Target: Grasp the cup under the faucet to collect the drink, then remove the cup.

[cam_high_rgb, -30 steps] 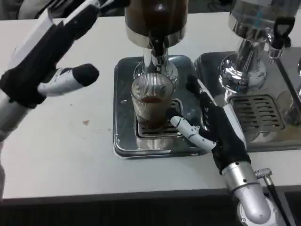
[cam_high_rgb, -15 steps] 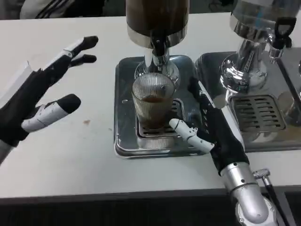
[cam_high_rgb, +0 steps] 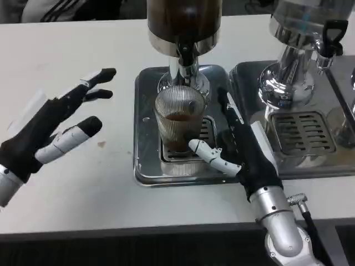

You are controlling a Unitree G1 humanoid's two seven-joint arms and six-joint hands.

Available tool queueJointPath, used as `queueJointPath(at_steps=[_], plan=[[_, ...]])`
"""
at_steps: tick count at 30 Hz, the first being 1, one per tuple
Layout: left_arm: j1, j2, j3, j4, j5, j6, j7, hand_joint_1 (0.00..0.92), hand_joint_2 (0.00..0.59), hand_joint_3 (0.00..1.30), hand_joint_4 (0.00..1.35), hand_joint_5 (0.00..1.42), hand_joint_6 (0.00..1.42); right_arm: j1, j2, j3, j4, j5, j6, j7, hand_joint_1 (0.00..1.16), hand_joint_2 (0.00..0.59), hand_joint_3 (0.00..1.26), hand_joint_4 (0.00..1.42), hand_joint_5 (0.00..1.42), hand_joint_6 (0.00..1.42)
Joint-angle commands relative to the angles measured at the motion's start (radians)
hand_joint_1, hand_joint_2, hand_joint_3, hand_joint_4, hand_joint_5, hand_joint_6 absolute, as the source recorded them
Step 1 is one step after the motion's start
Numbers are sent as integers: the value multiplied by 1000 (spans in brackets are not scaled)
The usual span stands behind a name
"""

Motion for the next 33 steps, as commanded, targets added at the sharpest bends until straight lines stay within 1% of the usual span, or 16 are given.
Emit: queueJointPath(at_steps=[1,11,17,21,25,33], plan=[[-14,3,-11,20,20,3,16,0,82,149,103,206,158,-41,18,6,45,-8,-8,-31,636,212,0,0,0,0],[4,10,-12,27,34,1,26,0,84,158,106,209,165,-105,35,13,131,-9,-21,-45,623,208,0,0,0,0],[11,18,-12,25,38,2,33,0,93,172,116,217,168,-136,35,17,180,-9,-27,-35,597,211,0,0,0,0],[16,22,-13,21,40,5,34,0,94,185,124,222,168,-156,33,23,211,-4,-31,-12,592,213,0,0,0,0],[21,26,-16,19,45,6,35,0,95,201,137,234,172,-173,36,22,249,10,-57,12,569,213,0,0,0,0],[25,32,-14,14,55,11,37,0,100,207,144,235,172,-202,42,18,318,14,-98,18,564,210,0,0,0,0]])
